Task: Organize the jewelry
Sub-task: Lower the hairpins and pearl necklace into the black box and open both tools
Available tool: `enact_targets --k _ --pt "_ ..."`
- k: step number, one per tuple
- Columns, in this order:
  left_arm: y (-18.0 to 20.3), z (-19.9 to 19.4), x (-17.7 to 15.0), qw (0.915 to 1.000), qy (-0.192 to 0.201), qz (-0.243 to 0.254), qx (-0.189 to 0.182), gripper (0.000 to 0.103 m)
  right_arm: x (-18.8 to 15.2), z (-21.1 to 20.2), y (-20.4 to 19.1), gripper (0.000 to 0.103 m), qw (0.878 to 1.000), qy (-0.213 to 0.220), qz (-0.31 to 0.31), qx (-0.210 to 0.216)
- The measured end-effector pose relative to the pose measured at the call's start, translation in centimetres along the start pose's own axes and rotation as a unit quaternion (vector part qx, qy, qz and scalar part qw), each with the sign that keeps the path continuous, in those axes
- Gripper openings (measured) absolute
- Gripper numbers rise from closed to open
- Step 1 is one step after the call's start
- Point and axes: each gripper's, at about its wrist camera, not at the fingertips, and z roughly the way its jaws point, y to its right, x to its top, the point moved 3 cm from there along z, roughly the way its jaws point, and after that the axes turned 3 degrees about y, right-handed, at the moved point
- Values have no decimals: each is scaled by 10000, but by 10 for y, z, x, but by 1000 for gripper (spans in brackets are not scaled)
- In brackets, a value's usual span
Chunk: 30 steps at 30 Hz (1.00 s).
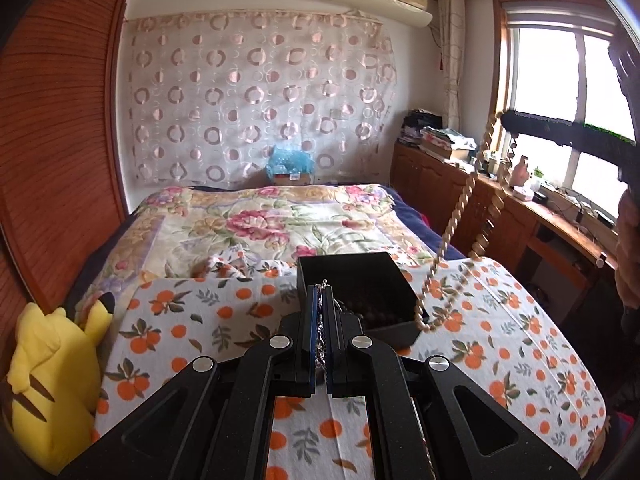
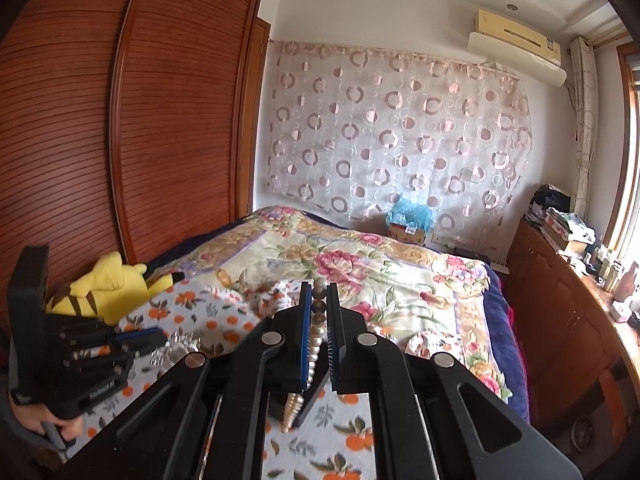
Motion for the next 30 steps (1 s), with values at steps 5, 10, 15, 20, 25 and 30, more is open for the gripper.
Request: enact_targets --k 5,10,15,20,25,30 --pt "-4 11 6 10000 -18 13 89 2 15 28 5 8 9999 -87 106 65" --pt "-7 23 10 9999 -75 9 145 2 1 58 8 8 9989 -390 225 92" --pt "-9 36 12 9997 -137 -4 184 2 -26 84 9 9 9961 -772 397 153" --pt "-5 48 15 9996 -171 31 236 2 -45 92 9 17 9935 -941 574 272" --pt "0 63 20 9994 -201 60 264 2 -57 82 11 17 9932 -1010 497 290" --pt "8 84 18 9991 -300 93 275 2 -81 70 15 17 9918 -1167 430 305"
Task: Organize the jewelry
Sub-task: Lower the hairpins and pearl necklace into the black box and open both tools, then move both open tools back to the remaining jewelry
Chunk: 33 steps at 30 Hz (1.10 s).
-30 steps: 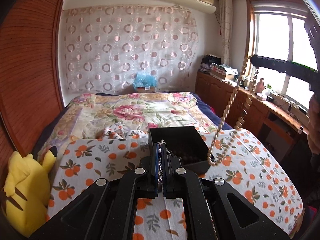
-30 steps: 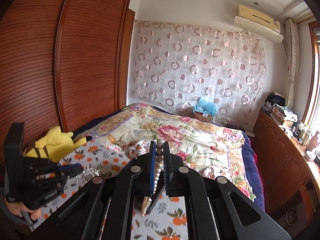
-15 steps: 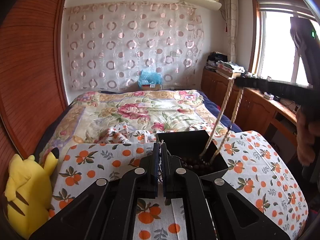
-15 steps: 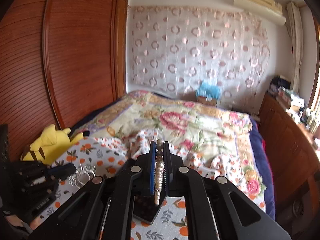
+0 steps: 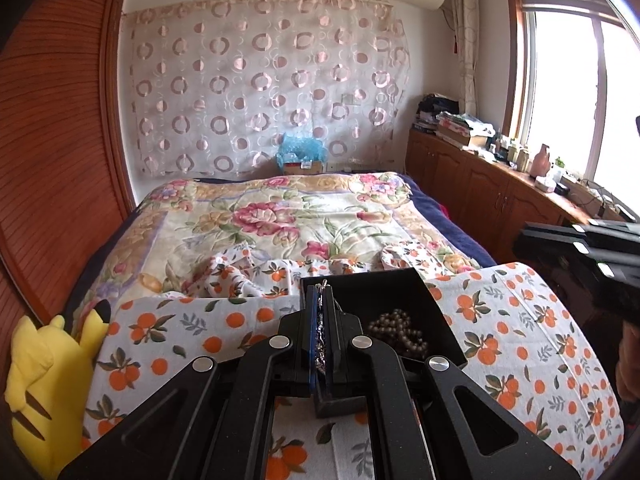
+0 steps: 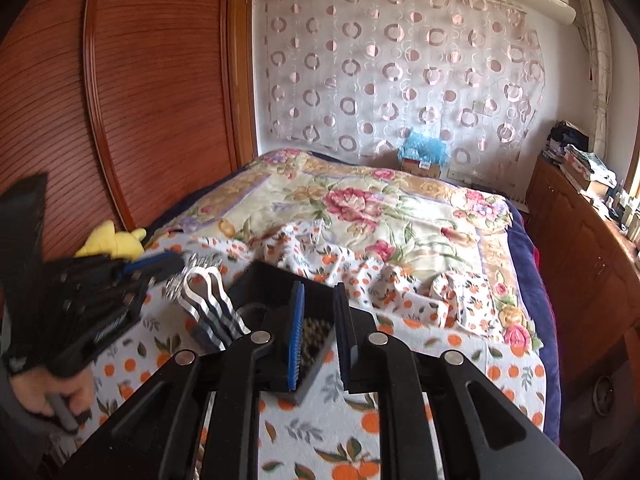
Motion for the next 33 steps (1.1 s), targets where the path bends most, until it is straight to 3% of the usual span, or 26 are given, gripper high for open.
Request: enact_targets --k 14,21,24,25,27,29,33 --pt "16 32 -7 9994 -351 8 -11 3 -78 2 11 17 9993 -316 126 161" --pt "20 3 -27 9987 -421 254 -103 5 -108 -17 0 17 9993 -242 128 260" --pt "19 -13 -40 9984 -451 281 -196 14 -121 -23 -9 17 9988 -267 116 394" --pt "19 -18 -45 9983 -458 292 -232 14 -124 -25 -13 19 9987 -277 94 422" --pt "18 -28 -54 9979 -480 325 -285 14 -130 -28 -20 34 9985 -281 49 474" --pt "17 -38 -62 9976 -494 354 -323 15 -139 -30 -28 36 9980 -322 10 550" --pt "15 -57 -82 9968 -550 348 -463 28 -152 -33 -39 42 9974 -410 -88 594"
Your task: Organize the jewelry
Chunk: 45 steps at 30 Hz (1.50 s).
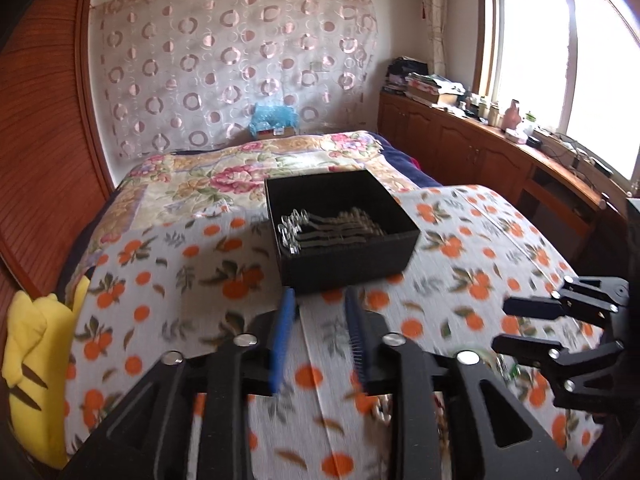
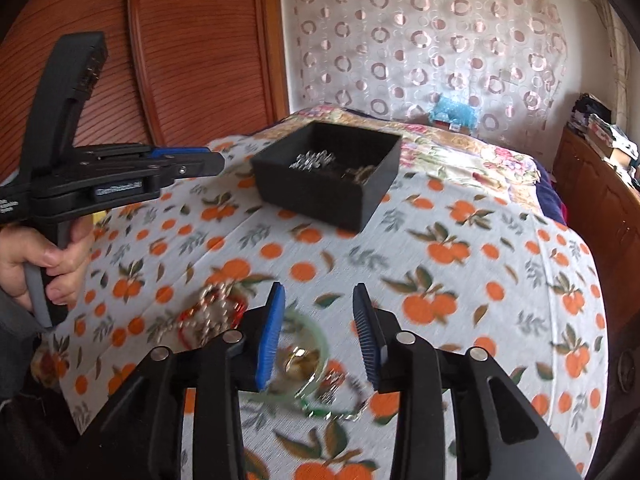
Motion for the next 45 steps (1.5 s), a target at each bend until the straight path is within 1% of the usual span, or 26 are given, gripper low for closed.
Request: enact_targets --k 3,5,7,8,15,20,25,29,30,31,32,33,34,35,40,45 --pt "2 -7 -14 9999 -77 19 -63 29 -11 -5 3 43 10000 -22 61 -63" --pt "3 -11 -25 9998 -136 13 -122 33 -18 -10 9 43 9998 -84 111 -104" --pt "6 -13 -34 9997 -190 32 -151 38 -26 -16 13 43 9996 -148 71 -208" --pt "7 -14 -37 9996 -208 51 -157 39 -29 -18 15 43 9996 -182 63 -227" --pt "12 -18 -60 9988 -412 61 -245 44 -48 -19 13 43 9987 -478 -43 -156" --pt "16 -19 -68 9981 -509 56 -333 46 -47 -13 3 43 9986 -506 -140 -11" --pt "19 -17 -73 9977 -567 59 -375 46 -46 -6 -2 43 9975 -606 -340 -102" --pt "21 -15 -75 9974 -596 59 -396 46 -46 -1 -2 43 9965 -703 -439 -50" --pt "22 -15 -76 9973 -602 49 -406 46 -47 2 -3 42 9956 -798 -489 -27" --pt "22 -15 -76 9973 -609 43 -413 46 -47 3 -4 41 9955 -791 -527 -10" --pt "23 -14 -76 9972 -616 41 -417 46 -47 2 -5 35 9952 -807 -551 42" --pt "23 -14 -76 9972 -621 39 -414 46 -46 2 -6 23 9948 -819 -600 57" --pt "23 -14 -76 9972 -621 40 -416 46 -47 2 -7 20 9945 -823 -650 33" --pt "23 -13 -76 9971 -628 41 -418 46 -48 1 -9 8 9941 -824 -701 16" --pt "25 -12 -81 9967 -694 73 -421 46 -51 -4 -5 7 9946 -760 -688 -167" --pt "27 -11 -83 9961 -750 99 -457 46 -47 -17 2 7 9974 -539 -441 -193"
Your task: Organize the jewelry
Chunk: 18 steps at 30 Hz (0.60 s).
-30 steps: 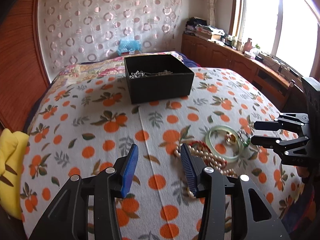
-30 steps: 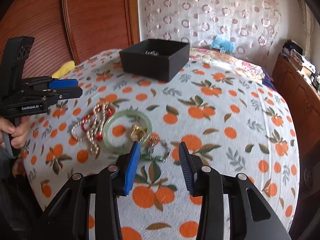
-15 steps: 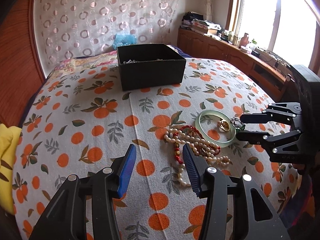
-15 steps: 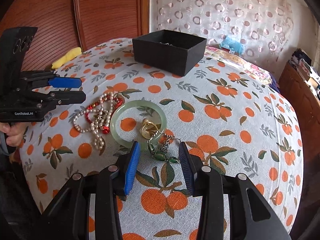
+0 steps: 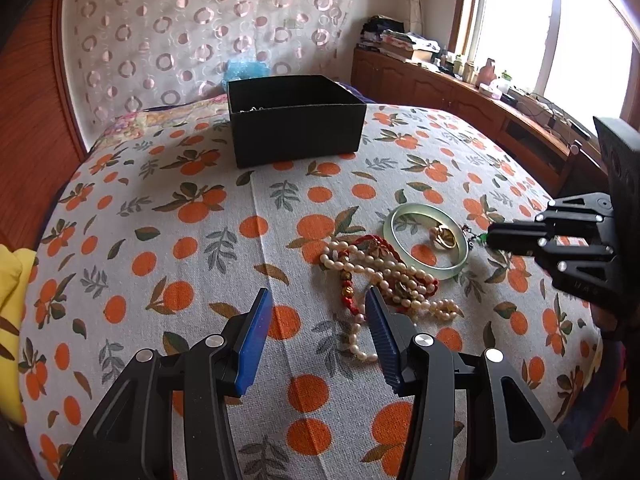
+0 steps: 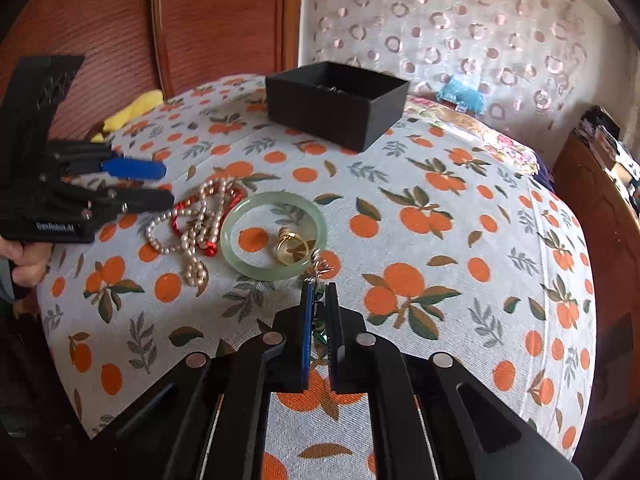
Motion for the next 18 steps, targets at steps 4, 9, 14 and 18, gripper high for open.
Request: enact_targets --k 4,9,14,18 --pt "4 0 -1 9999 -38 36 -112 39 3 -7 1 7 9999 112 70 -8" --pt "11 3 -3 9997 -129 104 -184 26 7 -13 -3 7 9998 200 47 -7" --pt "15 4 -6 9996 -178 190 -126 24 9 -18 -8 7 9996 266 -29 -32" --pt "19 2 -9 9993 -196 318 -32 21 10 -20 -8 7 9996 296 -28 -35"
